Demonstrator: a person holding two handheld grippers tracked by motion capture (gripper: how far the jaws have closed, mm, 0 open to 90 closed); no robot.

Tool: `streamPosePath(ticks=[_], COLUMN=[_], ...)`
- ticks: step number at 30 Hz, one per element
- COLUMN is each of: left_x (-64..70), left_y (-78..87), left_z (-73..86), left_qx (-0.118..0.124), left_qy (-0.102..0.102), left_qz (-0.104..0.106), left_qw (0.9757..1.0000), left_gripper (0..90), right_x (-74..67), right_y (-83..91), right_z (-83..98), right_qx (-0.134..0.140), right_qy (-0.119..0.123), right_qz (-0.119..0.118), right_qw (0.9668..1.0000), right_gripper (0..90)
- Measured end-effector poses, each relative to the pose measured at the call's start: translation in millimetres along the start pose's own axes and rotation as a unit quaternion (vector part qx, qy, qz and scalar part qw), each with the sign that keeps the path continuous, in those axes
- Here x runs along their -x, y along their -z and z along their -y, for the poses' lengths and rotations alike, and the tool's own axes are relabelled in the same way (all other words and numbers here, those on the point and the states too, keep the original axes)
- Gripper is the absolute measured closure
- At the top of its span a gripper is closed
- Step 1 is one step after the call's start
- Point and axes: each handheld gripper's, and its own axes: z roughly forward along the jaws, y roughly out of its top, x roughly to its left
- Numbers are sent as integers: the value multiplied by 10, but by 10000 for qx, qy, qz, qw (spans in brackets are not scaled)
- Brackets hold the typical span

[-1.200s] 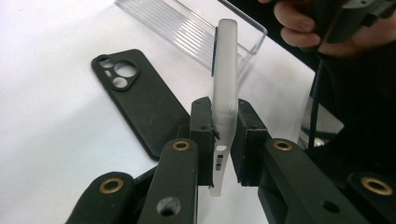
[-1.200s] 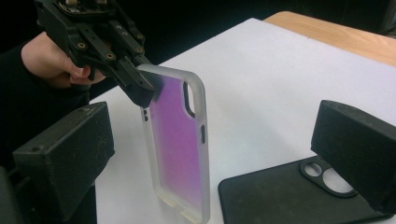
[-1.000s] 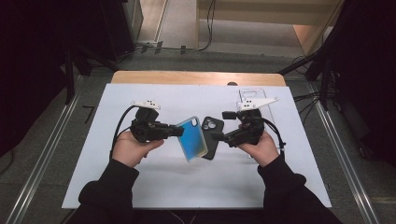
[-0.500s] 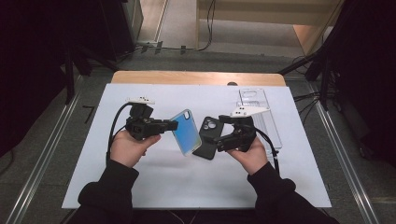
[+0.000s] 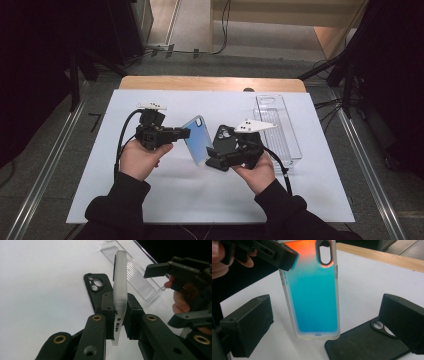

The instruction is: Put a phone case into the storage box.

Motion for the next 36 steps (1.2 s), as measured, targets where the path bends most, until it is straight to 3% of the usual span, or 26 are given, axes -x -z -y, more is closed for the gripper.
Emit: streamPosePath(ticks=[16,32,36], left_x=[163,326,370], left_y=[-103,-204,-240], left_z=[12,47,60], left_qx=[-195,-242,-294], left_qy=[-65,-222,-269], left_qz=[70,149,179], left_qw=[9998,9993,9990], left_gripper=[813,812,812], right_x=[-92,-160,-154], right_y=[-161,-243,-244], right_z=[14,17,15], right_qx=[-148,-267,-218], right_qy=[-51,19,-1], right_qz=[-29,137,176], right_qw=[9999,9995,9996], right_gripper=[0,0,80])
